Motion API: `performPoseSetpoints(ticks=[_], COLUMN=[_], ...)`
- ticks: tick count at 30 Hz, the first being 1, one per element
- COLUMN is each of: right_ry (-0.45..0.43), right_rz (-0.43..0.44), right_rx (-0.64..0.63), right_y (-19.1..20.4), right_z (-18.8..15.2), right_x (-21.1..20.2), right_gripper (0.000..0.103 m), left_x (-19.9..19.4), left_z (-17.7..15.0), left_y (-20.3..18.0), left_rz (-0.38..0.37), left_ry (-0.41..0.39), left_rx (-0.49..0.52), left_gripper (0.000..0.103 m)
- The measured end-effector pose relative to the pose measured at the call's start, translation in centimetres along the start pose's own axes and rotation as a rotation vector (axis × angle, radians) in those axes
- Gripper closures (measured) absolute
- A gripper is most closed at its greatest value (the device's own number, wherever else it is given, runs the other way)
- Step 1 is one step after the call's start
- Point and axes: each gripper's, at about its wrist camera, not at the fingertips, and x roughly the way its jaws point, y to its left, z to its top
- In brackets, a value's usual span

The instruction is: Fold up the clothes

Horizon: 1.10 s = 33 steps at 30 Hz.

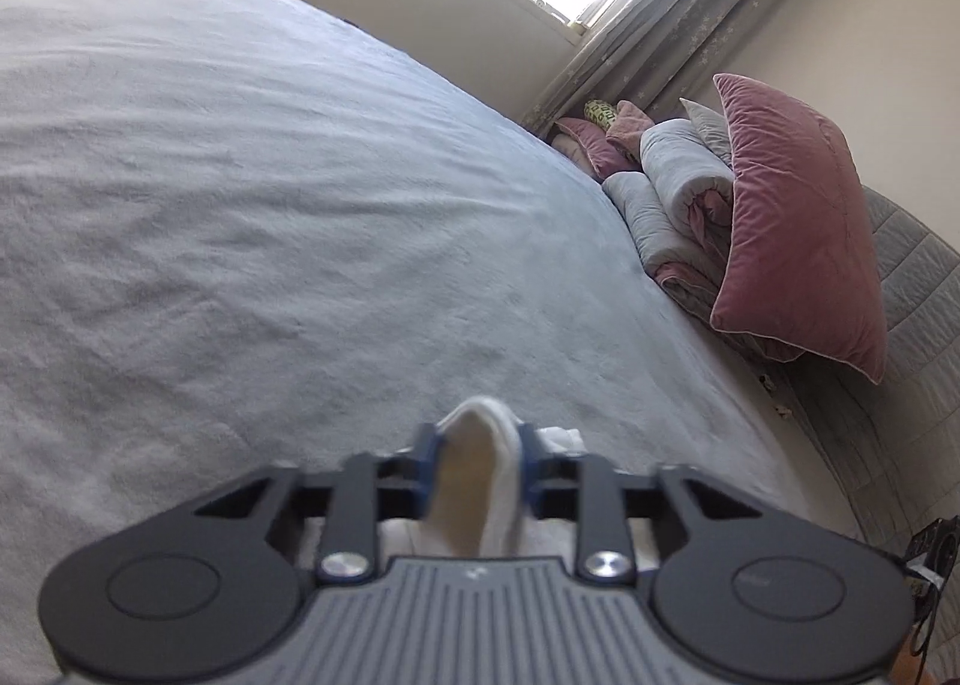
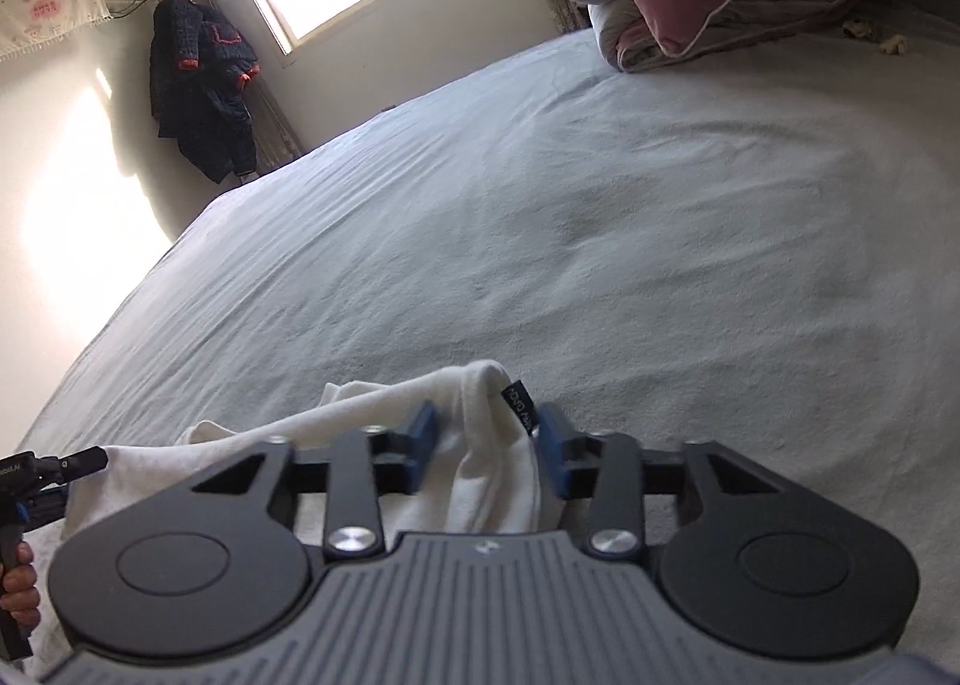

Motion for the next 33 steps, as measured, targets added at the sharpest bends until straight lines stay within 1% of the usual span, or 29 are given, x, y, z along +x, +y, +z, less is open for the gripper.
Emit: performPoseSetpoints(ticks=[1,3,5,6,9,12,13,15,16,17,18,19,20,21,25,27,31,33], right_ry=[-0.019,-0.102,-0.134,-0.139,-0.105,-0.062,-0.059,-0.057,-0.057,-0.057,-0.057,-0.052,-0.046,-0.041,-0.012,0.001,0.045,0.079], right_rz=[-0.008,0.013,-0.004,-0.019,-0.063,-0.119,-0.124,-0.138,-0.146,-0.155,-0.163,-0.163,-0.164,-0.164,-0.157,-0.147,-0.072,-0.041], right_rx=[-0.014,-0.032,-0.053,-0.071,-0.094,-0.131,-0.122,-0.111,-0.109,-0.107,-0.104,-0.101,-0.097,-0.092,-0.058,-0.042,0.005,0.040], right_y=[0.4,1.0,1.4,1.6,1.5,0.9,0.6,0.3,0.2,0.1,0.1,0.0,0.0,0.0,0.2,0.4,1.2,1.3], right_z=[-0.1,0.2,0.6,0.6,0.4,-0.8,-1.0,-0.9,-0.8,-0.6,-0.4,-0.3,-0.3,-0.2,-0.6,-1.0,-2.4,-3.0], right_x=[0.0,-0.8,-0.9,-0.6,1.2,2.8,3.0,2.8,2.5,2.2,1.9,1.3,0.7,0.1,-2.6,-4.0,-6.2,-6.8], right_gripper=[0.096,0.097,0.097,0.097,0.097,0.097,0.096,0.092,0.084,0.076,0.071,0.067,0.067,0.067,0.066,0.066,0.066,0.066], left_x=[-0.3,-0.5,0.0,0.5,2.2,3.5,3.6,3.4,3.2,3.0,2.6,2.0,1.3,0.7,-2.0,-3.3,-5.8,-6.6], left_z=[-0.1,-0.1,-0.2,-0.1,-0.7,-1.6,-1.6,-1.5,-1.4,-1.2,-1.1,-1.1,-1.0,-1.0,-1.2,-1.5,-2.5,-3.2], left_y=[-0.3,-0.9,-1.3,-1.4,-1.6,-1.3,-1.2,-1.4,-1.6,-1.9,-2.1,-2.3,-2.2,-2.1,-1.8,-1.9,-2.4,-2.3], left_rz=[0.008,0.029,0.053,0.070,0.150,0.204,0.212,0.226,0.234,0.242,0.254,0.262,0.246,0.225,0.185,0.169,0.109,0.098], left_ry=[-0.045,-0.100,-0.127,-0.125,-0.094,-0.061,-0.056,-0.050,-0.047,-0.044,-0.043,-0.041,-0.043,-0.042,0.003,0.020,0.048,0.062], left_rx=[0.015,0.047,0.081,0.093,0.156,0.192,0.195,0.204,0.214,0.224,0.225,0.211,0.191,0.170,0.087,0.067,0.054,0.037], left_gripper=[0.099,0.099,0.099,0.099,0.099,0.098,0.097,0.095,0.095,0.092,0.086,0.067,0.059,0.059,0.059,0.059,0.061,0.064])
